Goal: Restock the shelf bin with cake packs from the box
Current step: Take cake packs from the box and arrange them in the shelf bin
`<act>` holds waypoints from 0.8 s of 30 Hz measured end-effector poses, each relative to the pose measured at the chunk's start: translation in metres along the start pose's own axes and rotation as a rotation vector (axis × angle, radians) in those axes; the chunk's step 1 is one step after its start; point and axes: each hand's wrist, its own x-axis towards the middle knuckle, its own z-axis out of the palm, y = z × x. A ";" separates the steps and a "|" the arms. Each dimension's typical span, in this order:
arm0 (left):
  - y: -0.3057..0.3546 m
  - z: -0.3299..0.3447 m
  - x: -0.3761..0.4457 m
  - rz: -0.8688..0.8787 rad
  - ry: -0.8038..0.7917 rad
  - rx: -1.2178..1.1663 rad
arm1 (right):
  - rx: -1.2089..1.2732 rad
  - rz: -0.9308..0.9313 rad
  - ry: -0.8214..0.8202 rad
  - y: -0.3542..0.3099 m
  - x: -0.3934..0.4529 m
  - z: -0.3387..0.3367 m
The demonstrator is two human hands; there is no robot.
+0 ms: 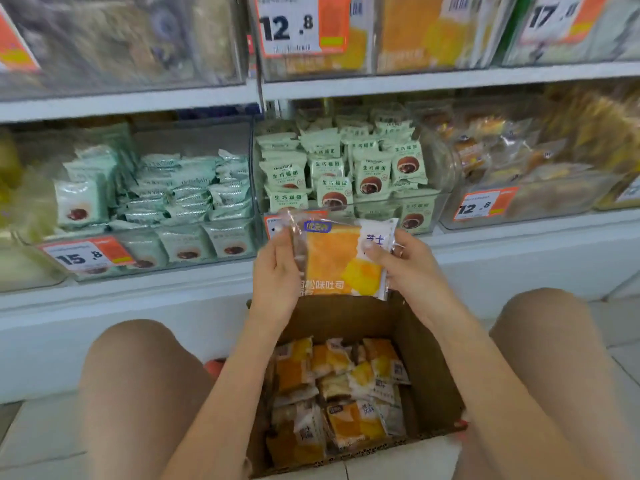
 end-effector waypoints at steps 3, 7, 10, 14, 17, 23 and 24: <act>0.064 -0.010 0.048 0.266 -0.035 0.075 | 0.047 -0.189 0.016 -0.086 0.025 -0.009; 0.151 -0.021 0.115 0.686 0.403 0.436 | 0.072 -0.425 0.118 -0.202 0.069 -0.023; 0.191 -0.010 0.164 0.878 0.443 0.534 | 0.046 -0.556 0.174 -0.269 0.111 -0.025; 0.181 0.021 0.221 1.036 0.383 0.921 | 0.022 -0.552 0.184 -0.318 0.180 -0.017; 0.160 0.029 0.240 1.159 0.520 1.025 | -0.045 -0.481 0.179 -0.332 0.247 -0.005; 0.153 0.032 0.245 1.257 0.648 0.984 | -0.060 -0.450 0.169 -0.345 0.335 0.042; 0.152 0.033 0.245 1.257 0.650 0.978 | -0.072 -0.454 0.171 -0.348 0.344 0.050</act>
